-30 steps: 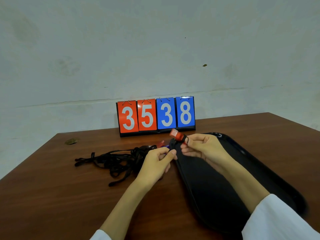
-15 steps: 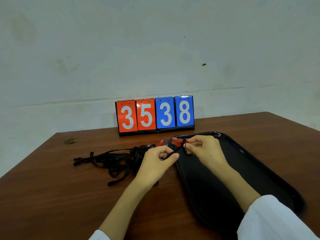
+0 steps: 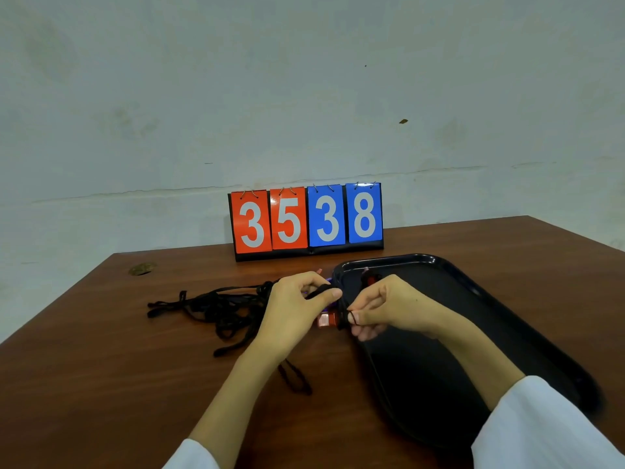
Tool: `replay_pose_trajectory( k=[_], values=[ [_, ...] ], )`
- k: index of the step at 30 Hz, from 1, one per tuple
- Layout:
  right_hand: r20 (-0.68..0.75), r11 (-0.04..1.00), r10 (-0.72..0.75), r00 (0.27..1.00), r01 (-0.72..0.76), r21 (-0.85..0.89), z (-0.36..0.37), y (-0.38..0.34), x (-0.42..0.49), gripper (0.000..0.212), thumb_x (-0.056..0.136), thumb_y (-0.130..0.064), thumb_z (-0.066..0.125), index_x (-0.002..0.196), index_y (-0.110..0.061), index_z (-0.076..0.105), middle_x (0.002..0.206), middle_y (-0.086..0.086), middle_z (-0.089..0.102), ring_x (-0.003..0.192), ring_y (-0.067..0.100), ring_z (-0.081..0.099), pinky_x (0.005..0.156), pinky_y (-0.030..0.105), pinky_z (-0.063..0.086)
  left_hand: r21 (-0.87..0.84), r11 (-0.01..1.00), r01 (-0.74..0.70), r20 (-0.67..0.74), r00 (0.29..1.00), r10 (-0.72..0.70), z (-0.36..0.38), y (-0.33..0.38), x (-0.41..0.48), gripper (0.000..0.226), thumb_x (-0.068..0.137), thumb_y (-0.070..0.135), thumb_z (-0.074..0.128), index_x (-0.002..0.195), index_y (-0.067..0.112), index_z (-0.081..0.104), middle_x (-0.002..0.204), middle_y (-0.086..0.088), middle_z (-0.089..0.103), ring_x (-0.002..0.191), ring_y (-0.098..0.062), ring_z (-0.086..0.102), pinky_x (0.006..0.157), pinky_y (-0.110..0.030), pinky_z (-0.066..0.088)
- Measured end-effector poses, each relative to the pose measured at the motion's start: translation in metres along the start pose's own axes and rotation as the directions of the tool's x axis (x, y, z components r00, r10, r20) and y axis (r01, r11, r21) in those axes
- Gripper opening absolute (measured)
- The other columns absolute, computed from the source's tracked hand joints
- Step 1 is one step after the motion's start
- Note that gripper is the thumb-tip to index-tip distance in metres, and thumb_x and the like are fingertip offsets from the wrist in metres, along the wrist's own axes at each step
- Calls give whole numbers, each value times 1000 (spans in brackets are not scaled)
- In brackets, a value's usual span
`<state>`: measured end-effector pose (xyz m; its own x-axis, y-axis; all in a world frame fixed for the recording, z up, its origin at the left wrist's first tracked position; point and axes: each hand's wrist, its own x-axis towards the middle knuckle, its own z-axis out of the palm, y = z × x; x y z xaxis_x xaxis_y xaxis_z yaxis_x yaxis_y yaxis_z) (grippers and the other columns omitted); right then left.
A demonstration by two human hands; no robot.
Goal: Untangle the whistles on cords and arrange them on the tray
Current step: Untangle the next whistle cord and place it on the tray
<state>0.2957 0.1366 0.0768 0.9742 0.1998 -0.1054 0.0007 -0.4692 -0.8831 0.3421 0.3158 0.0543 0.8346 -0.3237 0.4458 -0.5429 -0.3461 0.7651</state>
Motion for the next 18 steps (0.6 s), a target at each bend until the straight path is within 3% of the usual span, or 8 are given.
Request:
replay_pose_trajectory(
  k=[3, 8, 10, 13, 18],
  values=[
    [33, 997, -17, 999, 15, 69, 0, -2, -1, 7, 84, -7, 62, 87, -8, 69, 76, 6, 72, 70, 16, 69, 64, 23, 56, -42, 999, 15, -9, 1000, -15, -2, -4, 3, 6, 79, 28, 72, 79, 22, 72, 76, 8, 69, 78, -5, 63, 78, -23, 50],
    [83, 978, -59, 995, 41, 207, -1, -6, -6, 8, 84, -6, 60, 88, -7, 68, 75, 5, 72, 68, 15, 69, 63, 23, 55, -116, 992, 42, 9, 999, -41, -4, -3, 4, 12, 83, 31, 67, 74, 25, 71, 74, 5, 70, 73, -2, 63, 69, -13, 47],
    [76, 963, -74, 994, 52, 263, 0, -6, -6, 9, 84, -5, 59, 88, -6, 67, 74, 6, 71, 68, 15, 69, 63, 24, 55, -136, 988, 69, 36, 997, -65, -1, -1, 4, 22, 86, 34, 62, 69, 23, 70, 68, 1, 67, 65, -5, 60, 64, -15, 45],
    [22, 925, -107, 994, 91, 368, 0, -7, -6, 10, 79, -7, 61, 87, -6, 68, 75, 9, 71, 67, 16, 68, 62, 24, 56, -143, 984, 110, 76, 992, -100, 3, 0, 0, 33, 91, 36, 54, 66, 19, 67, 51, 5, 55, 48, 0, 47, 54, -15, 36],
    [-153, 848, -131, 980, 191, 494, -5, -6, -6, 13, 73, -12, 63, 83, -7, 69, 75, 10, 71, 65, 16, 68, 62, 24, 57, -139, 982, 128, 74, 990, -119, 7, -1, -1, 37, 95, 37, 47, 76, 15, 69, 49, 3, 53, 42, 0, 44, 53, -16, 35]
  ],
)
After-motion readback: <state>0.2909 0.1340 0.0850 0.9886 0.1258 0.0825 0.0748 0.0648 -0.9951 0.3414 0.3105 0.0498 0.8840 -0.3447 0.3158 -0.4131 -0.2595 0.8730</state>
